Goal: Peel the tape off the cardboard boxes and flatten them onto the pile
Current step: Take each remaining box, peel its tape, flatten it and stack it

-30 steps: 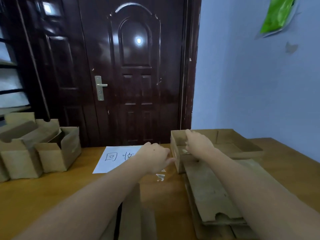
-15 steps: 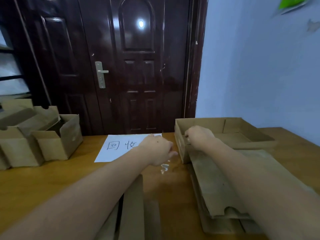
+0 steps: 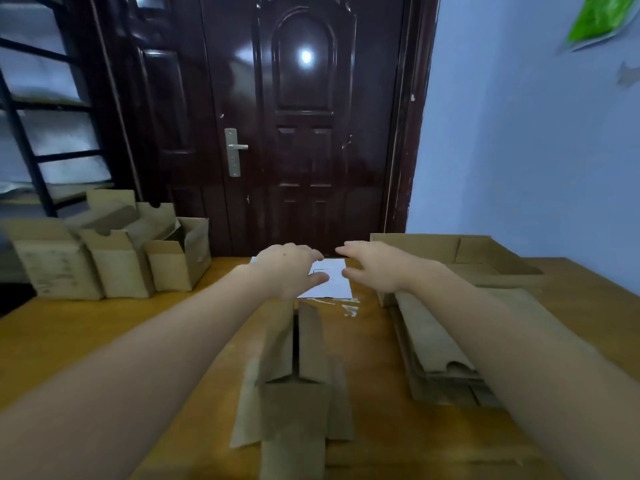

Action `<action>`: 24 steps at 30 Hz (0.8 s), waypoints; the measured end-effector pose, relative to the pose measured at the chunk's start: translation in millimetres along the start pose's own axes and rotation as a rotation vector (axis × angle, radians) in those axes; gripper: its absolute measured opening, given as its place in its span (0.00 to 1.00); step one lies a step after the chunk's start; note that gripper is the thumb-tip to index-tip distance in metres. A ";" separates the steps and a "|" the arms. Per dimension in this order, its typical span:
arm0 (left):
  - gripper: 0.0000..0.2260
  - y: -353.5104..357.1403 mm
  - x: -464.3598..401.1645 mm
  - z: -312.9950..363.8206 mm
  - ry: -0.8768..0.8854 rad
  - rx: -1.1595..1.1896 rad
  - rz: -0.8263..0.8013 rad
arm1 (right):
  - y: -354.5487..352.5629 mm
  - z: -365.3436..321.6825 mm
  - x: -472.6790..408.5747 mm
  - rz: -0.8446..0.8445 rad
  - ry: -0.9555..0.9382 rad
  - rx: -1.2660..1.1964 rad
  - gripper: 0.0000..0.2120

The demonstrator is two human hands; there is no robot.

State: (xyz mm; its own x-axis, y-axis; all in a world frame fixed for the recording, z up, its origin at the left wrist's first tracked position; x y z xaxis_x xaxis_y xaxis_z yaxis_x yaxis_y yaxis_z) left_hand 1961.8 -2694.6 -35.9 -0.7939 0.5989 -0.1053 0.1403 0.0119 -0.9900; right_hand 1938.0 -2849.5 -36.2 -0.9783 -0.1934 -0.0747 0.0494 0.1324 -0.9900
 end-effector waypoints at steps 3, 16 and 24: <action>0.26 -5.6 36.0 -7.5 0.006 0.074 -0.017 | -3.5 -35.5 18.5 -0.004 -0.042 0.003 0.30; 0.18 5.6 145.1 5.3 0.071 0.027 0.002 | 23.2 -121.7 107.3 -0.077 -0.159 -0.037 0.25; 0.15 18.0 165.9 24.2 0.124 0.177 0.041 | 48.7 -123.8 121.9 -0.073 -0.210 -0.140 0.28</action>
State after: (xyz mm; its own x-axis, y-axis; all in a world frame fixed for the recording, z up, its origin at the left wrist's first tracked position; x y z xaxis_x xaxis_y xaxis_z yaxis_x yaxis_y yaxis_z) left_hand 1818.3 -2614.4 -73.5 -0.7090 0.6903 -0.1441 0.0560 -0.1486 -0.9873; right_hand 1796.3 -2746.2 -78.6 -0.9144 -0.4028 -0.0410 -0.0628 0.2411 -0.9685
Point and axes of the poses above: each hand's wrist, its own x-axis away from the middle knuckle, its own y-axis out of the palm, z = x × y, the point moved 7 cm from there along -x, towards the middle knuckle, and after that the axes turned 2 degrees about -x, right-handed, at the moved point
